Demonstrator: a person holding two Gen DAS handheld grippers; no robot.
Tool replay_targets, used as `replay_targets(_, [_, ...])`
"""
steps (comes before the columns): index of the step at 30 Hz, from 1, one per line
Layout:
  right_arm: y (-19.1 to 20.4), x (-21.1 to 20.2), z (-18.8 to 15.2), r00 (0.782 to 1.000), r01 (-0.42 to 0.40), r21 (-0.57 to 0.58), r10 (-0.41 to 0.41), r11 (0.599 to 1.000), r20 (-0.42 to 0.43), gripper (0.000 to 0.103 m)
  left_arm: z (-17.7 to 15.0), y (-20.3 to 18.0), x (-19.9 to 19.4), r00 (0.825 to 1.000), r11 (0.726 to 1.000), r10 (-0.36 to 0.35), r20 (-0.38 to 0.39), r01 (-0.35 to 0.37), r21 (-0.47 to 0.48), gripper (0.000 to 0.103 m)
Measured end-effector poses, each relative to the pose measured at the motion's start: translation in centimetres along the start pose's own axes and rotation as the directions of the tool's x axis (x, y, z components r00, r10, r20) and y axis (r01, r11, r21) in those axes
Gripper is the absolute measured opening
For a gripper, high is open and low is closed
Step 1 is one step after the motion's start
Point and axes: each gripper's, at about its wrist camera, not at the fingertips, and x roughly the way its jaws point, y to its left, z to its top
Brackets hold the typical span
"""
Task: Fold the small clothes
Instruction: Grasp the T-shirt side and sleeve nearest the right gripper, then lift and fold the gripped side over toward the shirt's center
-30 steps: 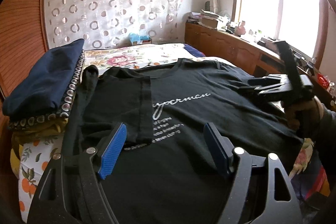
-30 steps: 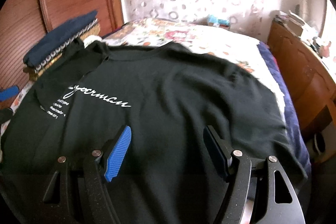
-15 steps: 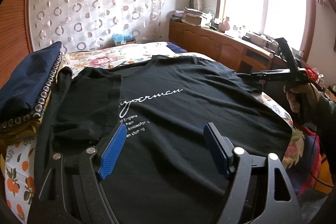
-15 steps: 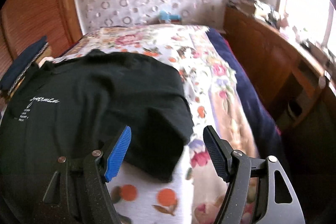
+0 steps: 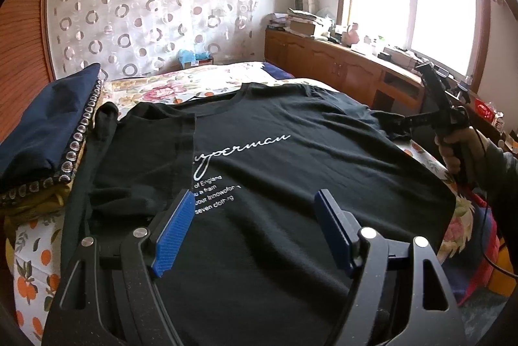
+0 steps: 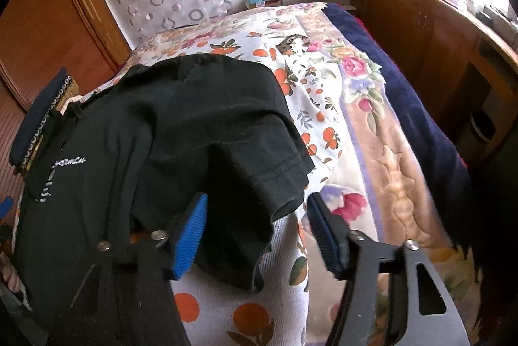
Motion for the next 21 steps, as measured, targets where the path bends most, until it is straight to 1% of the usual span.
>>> replay_targets(1, [-0.2,-0.2,0.0,1.0,0.003,-0.007,-0.003,1.0,0.005,0.047,0.0,0.1,0.0,1.0,1.0,0.004,0.001,-0.004,-0.002,0.077])
replay_targets(2, [-0.2,-0.2,0.3,1.0,0.004,-0.013,-0.003,1.0,0.011,0.034,-0.1,0.3,-0.1,1.0,1.0,0.008,0.001,-0.008,-0.005,0.077])
replay_targets(3, [0.0,-0.3,0.3,0.999,0.023,-0.026,-0.022,0.999,0.023,0.025,-0.1,0.4,-0.1,1.0,1.0,0.01,0.002,-0.01,-0.008,0.077])
replay_targets(4, [0.3,-0.6,0.2,0.998,0.054,-0.044,-0.052,0.998,0.038,0.02,-0.1,0.5,-0.1,1.0,1.0,0.012,0.003,-0.012,-0.011,0.077])
replay_targets(5, [0.6,-0.7,0.1,0.997,0.066,-0.06,-0.063,0.996,0.052,0.009,-0.1,0.6,-0.2,1.0,1.0,0.015,0.004,-0.015,-0.014,0.077])
replay_targets(6, [0.8,-1.0,0.2,0.996,0.057,-0.071,-0.052,0.996,0.067,0.006,-0.1,0.8,-0.2,1.0,1.0,0.019,0.007,-0.018,-0.02,0.077])
replay_targets(11, [2.7,-2.8,0.8,0.987,0.05,-0.098,-0.034,0.994,0.157,0.005,-0.3,1.4,-0.1,1.0,0.999,0.022,0.003,-0.022,-0.036,0.077])
replay_targets(15, [6.3,-4.3,1.3,0.976,0.002,-0.163,0.034,0.987,0.216,0.005,-0.3,1.6,-0.1,1.0,0.999,0.025,0.004,-0.024,-0.043,0.077])
replay_targets(18, [10.3,-4.6,0.9,0.971,-0.032,-0.254,0.091,0.967,0.223,0.005,-0.3,1.8,-0.2,1.0,0.999,0.026,0.004,-0.026,-0.046,0.077])
replay_targets(21, [14.3,-3.6,-0.8,0.973,-0.073,-0.342,0.142,0.937,0.181,0.005,-0.4,1.9,-0.2,1.0,0.998,0.028,0.005,-0.027,-0.051,0.077])
